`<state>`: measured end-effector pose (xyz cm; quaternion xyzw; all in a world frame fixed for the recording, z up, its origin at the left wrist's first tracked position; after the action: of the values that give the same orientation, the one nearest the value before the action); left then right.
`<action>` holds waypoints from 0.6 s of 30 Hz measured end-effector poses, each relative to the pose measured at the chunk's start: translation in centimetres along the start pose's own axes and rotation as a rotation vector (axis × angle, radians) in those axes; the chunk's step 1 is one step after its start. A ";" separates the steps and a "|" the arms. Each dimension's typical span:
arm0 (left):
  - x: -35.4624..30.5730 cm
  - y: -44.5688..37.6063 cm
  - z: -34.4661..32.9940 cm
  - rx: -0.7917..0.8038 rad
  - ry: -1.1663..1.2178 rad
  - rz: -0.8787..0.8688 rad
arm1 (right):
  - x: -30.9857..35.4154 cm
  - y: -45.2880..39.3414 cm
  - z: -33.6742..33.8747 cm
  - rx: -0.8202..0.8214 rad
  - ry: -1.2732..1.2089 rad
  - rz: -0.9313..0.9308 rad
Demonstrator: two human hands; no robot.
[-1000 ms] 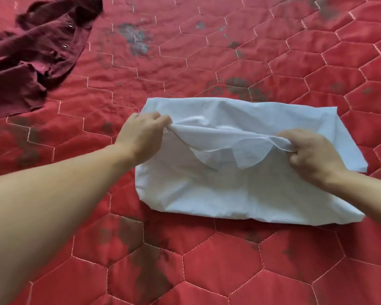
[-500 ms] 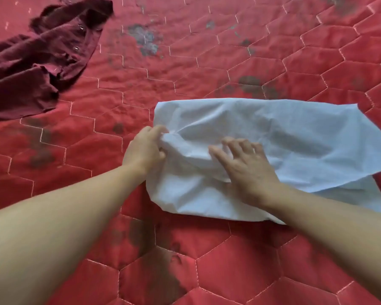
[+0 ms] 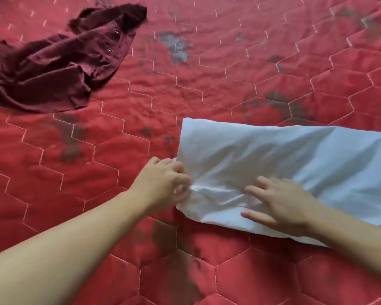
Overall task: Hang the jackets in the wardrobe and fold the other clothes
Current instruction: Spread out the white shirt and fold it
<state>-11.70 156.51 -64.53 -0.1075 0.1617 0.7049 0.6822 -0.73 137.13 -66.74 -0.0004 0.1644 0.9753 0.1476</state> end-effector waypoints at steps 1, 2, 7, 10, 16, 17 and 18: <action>0.9 -0.1 -1.6 0.115 0.074 0.153 | 0.1 -0.6 0.1 -0.025 -0.030 -0.056; 1.7 -0.2 -2.8 0.143 0.224 0.311 | 0.3 -1.3 0.8 -0.121 -0.079 -0.110; 3.6 -0.2 -4.5 -0.355 0.566 0.785 | 2.9 -5.8 1.2 -0.265 -0.151 -0.318; 3.4 -0.2 -5.3 -0.319 0.502 0.918 | 2.3 -7.6 -2.6 -0.040 -0.124 -0.333; 3.6 -1.1 -5.2 -0.154 0.718 1.106 | 1.2 -8.8 -1.4 -0.263 -0.363 -0.414; 3.7 -1.2 -5.2 -0.158 0.816 1.117 | 0.6 -8.8 -0.9 -0.322 -0.358 -0.455; 3.6 -1.5 -5.1 -0.158 0.871 1.110 | -0.2 -9.0 -0.9 -0.324 -0.326 -0.481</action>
<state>-10.75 157.99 -70.67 -0.3304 0.3991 0.8510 0.0859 1.96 144.87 -70.50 0.0934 -0.0237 0.9132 0.3959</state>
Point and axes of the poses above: each hand's wrist, its own y-axis away from the middle knuckle, its own z-axis out of the back of the hand, x = y × z, the point moved 6 cm from there along -y, towards the middle knuckle, and after that the axes turned 12 degrees about y, right-handed, at the moved point
